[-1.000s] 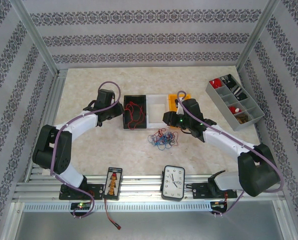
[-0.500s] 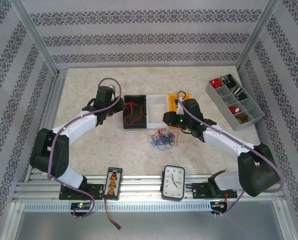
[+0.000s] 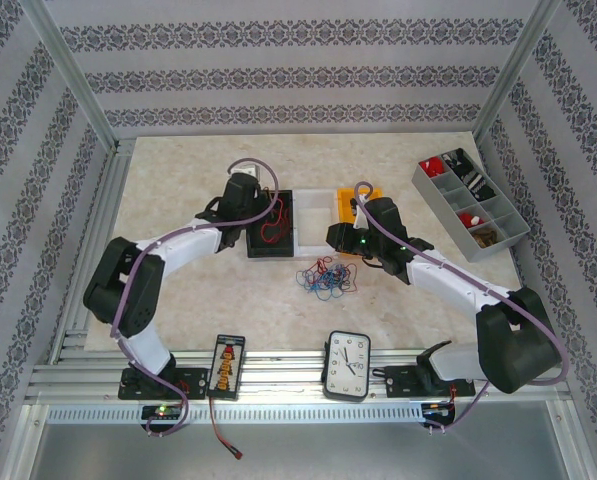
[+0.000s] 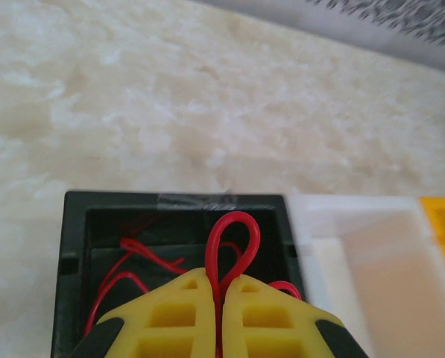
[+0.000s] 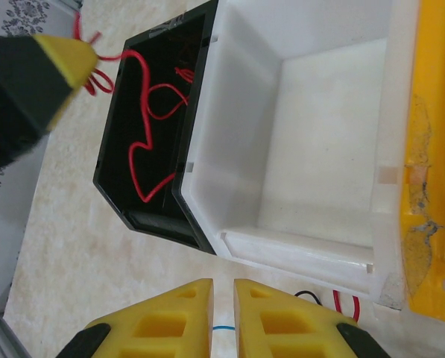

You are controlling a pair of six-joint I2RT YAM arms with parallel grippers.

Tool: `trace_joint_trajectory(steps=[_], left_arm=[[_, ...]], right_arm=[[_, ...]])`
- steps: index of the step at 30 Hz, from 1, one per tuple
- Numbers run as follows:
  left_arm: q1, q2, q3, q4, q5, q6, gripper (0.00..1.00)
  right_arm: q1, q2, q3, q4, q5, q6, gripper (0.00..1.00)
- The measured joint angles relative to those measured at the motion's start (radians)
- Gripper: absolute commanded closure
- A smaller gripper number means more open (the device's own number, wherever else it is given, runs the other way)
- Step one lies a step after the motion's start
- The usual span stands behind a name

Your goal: Untangle the cables

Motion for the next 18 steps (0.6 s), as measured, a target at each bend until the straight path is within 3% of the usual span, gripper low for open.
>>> trace_joint_trajectory(steps=[5,18], left_arm=[[-0.008,0.048,0.019,-0.055,-0.058,0.007,1.00],[-0.048,0.225,0.185,-0.196,-0.055,-0.014,1.00]], right_arm=[[0.000,-0.003,-0.004,0.000,0.009,0.000,0.83],[-0.001,-0.006,-0.014,-0.003,0.011,0.000,0.83]])
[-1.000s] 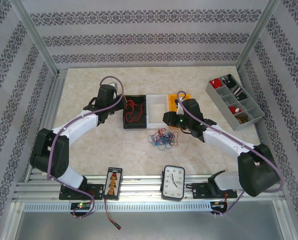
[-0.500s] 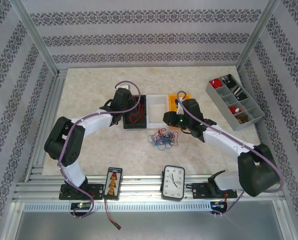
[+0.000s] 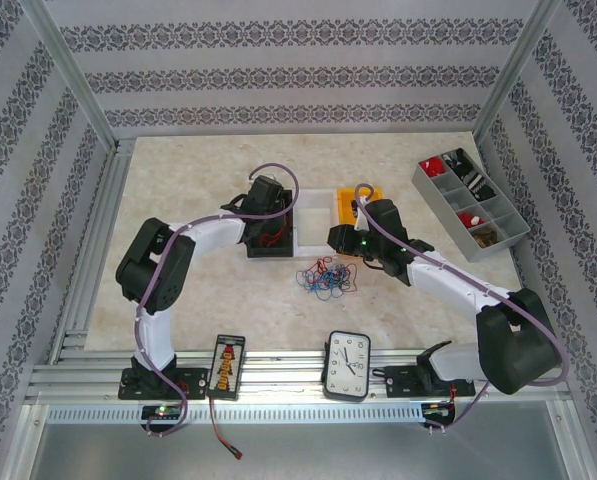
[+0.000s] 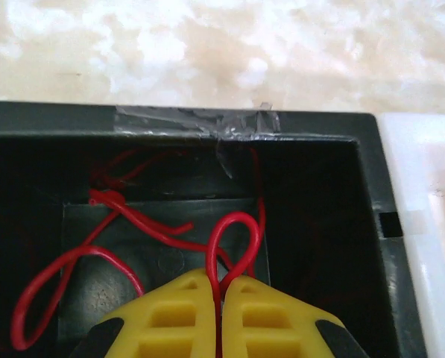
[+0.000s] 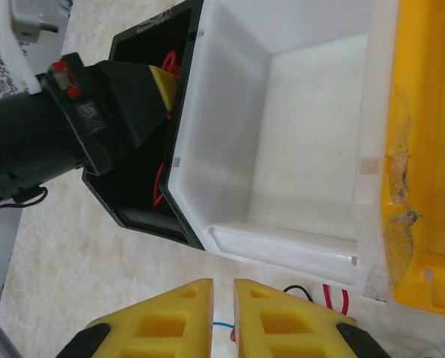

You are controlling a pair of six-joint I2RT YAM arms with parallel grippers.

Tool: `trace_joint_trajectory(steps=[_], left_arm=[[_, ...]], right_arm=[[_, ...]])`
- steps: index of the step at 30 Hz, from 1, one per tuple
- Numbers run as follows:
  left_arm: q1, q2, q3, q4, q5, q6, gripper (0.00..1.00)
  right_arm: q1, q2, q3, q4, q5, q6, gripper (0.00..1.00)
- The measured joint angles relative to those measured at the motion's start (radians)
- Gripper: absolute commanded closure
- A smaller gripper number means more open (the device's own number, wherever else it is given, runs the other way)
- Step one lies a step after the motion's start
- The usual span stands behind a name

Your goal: Untangle the cables

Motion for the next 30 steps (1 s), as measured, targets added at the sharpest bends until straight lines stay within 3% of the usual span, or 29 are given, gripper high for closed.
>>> trace_joint_trajectory(steps=[6,7,10,12,24,30], left_arm=[[-0.004,0.050,0.043,-0.056,-0.035,-0.018,1.00],[-0.004,0.053,0.049,-0.064,-0.042,-0.018,0.96],[-0.004,0.055,0.068,-0.093,-0.062,-0.014,0.71],[-0.004,0.055,0.087,-0.113,-0.075,-0.008,0.61],[-0.004,-0.023,0.193,-0.151,-0.103,0.026,0.30],[-0.004,-0.138,0.185,-0.142,-0.128,0.027,0.24]], right_arm=[[-0.002,-0.004,-0.001,0.000,0.003,0.000,0.82],[-0.002,-0.006,-0.001,-0.001,0.003,0.000,0.82],[-0.002,-0.011,-0.001,-0.001,0.003,0.000,0.82],[-0.002,-0.013,-0.001,-0.001,0.003,0.000,0.82],[-0.008,-0.015,-0.001,-0.001,0.003,0.000,0.82],[-0.008,-0.015,-0.001,-0.001,0.003,0.000,0.82]])
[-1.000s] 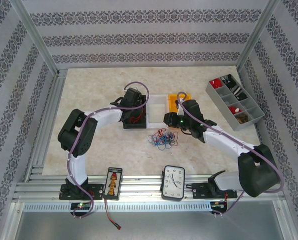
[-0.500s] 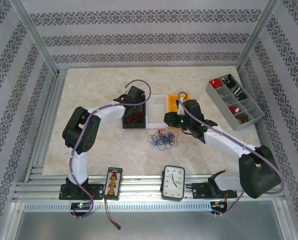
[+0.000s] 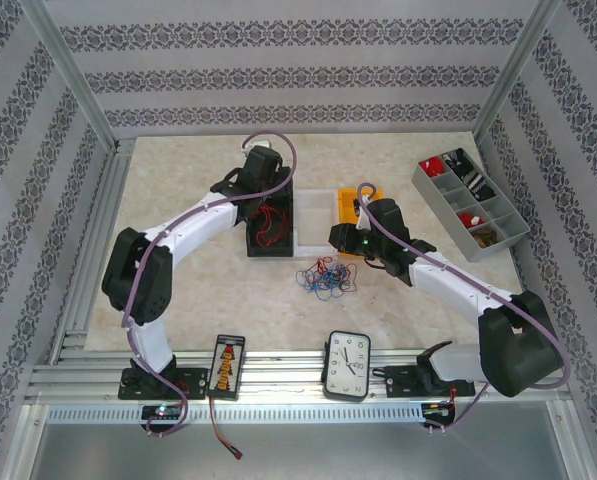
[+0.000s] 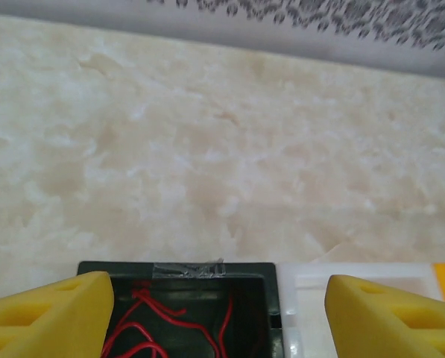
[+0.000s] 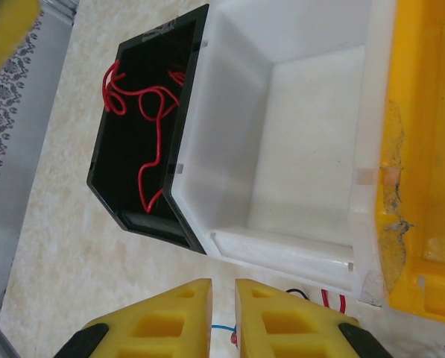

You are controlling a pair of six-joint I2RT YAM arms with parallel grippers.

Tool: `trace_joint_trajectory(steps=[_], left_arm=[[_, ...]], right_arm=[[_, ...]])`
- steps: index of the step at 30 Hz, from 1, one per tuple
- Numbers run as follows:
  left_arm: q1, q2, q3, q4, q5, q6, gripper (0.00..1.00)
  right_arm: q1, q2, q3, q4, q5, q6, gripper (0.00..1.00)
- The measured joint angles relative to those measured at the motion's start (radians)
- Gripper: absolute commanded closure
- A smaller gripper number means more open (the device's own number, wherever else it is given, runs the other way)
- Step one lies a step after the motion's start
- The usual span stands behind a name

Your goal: Untangle the cables

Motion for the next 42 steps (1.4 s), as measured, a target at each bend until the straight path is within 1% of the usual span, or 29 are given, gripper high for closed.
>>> trace_joint_trajectory(steps=[5,8,11,17,19,22,25,31,36,42], left_arm=[[0.000,-0.074,-0.079,0.026,-0.010,-0.002,0.22],[-0.002,-0.102,-0.146,0.044,0.028,0.002,0.22],[-0.026,-0.129,-0.243,0.081,0.133,0.053,0.22],[-0.170,-0.173,-0.415,0.086,0.385,0.200,0.22],[-0.203,-0.177,-0.439,0.079,0.449,0.227,0.22],[-0.221,-0.178,-0.445,0.077,0.502,0.256,0.23],[-0.225,-0.174,-0.439,0.076,0.522,0.274,0.23],[-0.237,-0.110,-0.369,0.076,0.542,0.294,0.24],[-0.241,-0.072,-0.322,0.070,0.561,0.304,0.28],[-0.249,-0.037,-0.299,0.051,0.567,0.312,0.36]], right_arm=[[0.000,0.000,0.000,0.000,0.000,0.000,0.80],[0.003,0.000,-0.003,0.001,0.008,0.000,0.78],[0.026,-0.003,-0.020,-0.015,0.031,-0.016,0.77],[0.094,-0.030,-0.075,-0.095,0.077,-0.071,0.75],[0.093,-0.054,-0.100,-0.118,0.100,-0.082,0.71],[0.089,-0.075,-0.116,-0.142,0.123,-0.087,0.66],[0.085,-0.075,-0.125,-0.152,0.131,-0.097,0.63],[0.072,-0.016,-0.151,-0.167,0.122,-0.113,0.65],[0.038,0.016,-0.173,-0.175,0.108,-0.118,0.65],[0.032,0.019,-0.179,-0.175,0.101,-0.131,0.65]])
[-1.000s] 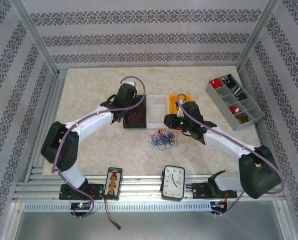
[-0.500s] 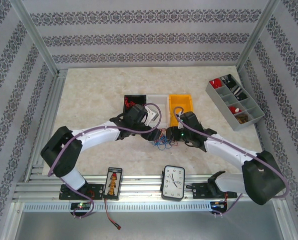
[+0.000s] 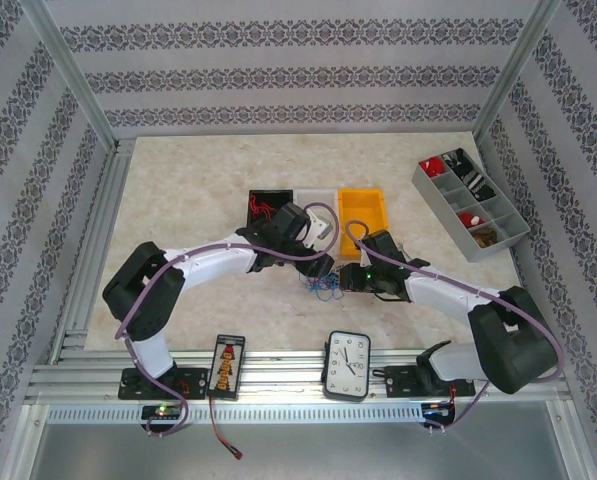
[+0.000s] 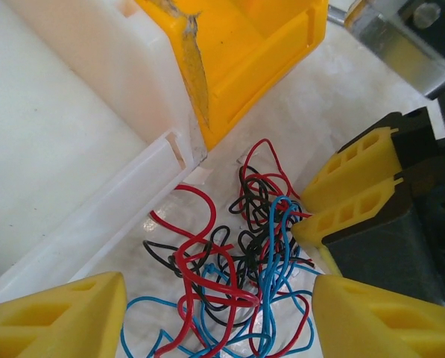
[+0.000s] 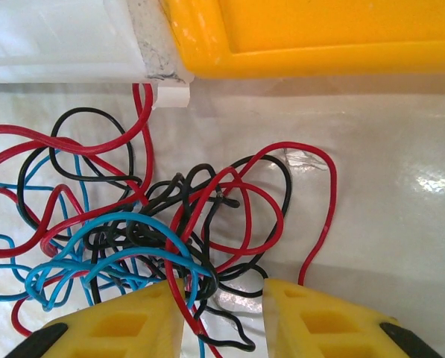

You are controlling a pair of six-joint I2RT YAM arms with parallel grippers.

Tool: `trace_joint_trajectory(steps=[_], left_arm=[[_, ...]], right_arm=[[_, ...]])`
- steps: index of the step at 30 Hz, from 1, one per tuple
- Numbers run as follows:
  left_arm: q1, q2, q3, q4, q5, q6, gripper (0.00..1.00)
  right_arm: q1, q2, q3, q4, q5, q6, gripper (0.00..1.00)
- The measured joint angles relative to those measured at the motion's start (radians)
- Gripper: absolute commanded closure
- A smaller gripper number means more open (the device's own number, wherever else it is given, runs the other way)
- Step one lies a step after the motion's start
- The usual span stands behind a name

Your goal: Untangle the cables

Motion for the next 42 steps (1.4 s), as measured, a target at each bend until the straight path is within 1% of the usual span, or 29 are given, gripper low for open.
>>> trace_joint_trajectory(steps=[6,12,17,20,22,25,29,31,33,38,42], left_arm=[[-0.019,0.041,0.023,-0.047,-0.001,0.014,0.37],[-0.022,0.058,0.023,-0.041,-0.008,0.016,0.48],[-0.023,0.090,0.034,-0.024,-0.012,0.006,0.56],[-0.023,0.112,0.048,-0.013,-0.012,-0.001,0.66],[-0.023,0.124,0.060,-0.006,-0.012,-0.006,0.78],[-0.023,0.128,0.067,0.011,-0.011,-0.010,0.89],[-0.023,0.121,0.070,0.016,-0.008,-0.012,0.97],[-0.023,0.102,0.068,0.017,-0.007,-0.013,1.00],[-0.023,0.060,0.047,0.037,-0.008,-0.014,1.00],[0.000,-0.148,-0.083,0.136,0.000,-0.054,1.00],[0.064,-0.294,-0.172,0.235,0.047,-0.114,1.00]], right_arm=[[0.000,-0.003,-0.004,0.000,0.000,0.000,0.66],[0.000,-0.016,-0.011,0.000,0.000,0.000,0.66],[0.000,-0.016,-0.011,0.000,0.000,-0.001,0.66],[0.000,-0.017,-0.011,0.000,0.000,-0.002,0.67],[0.000,-0.017,-0.011,0.000,0.000,-0.004,0.67],[0.000,-0.017,-0.011,0.000,0.000,-0.004,0.69],[0.000,-0.007,-0.011,0.002,0.000,-0.004,0.74],[0.000,0.014,-0.011,0.003,0.000,-0.004,0.77],[-0.005,0.037,-0.010,0.003,0.000,-0.003,0.78],[-0.020,0.064,-0.005,0.004,-0.001,0.005,0.79],[-0.031,0.074,0.000,0.000,-0.009,0.020,0.80]])
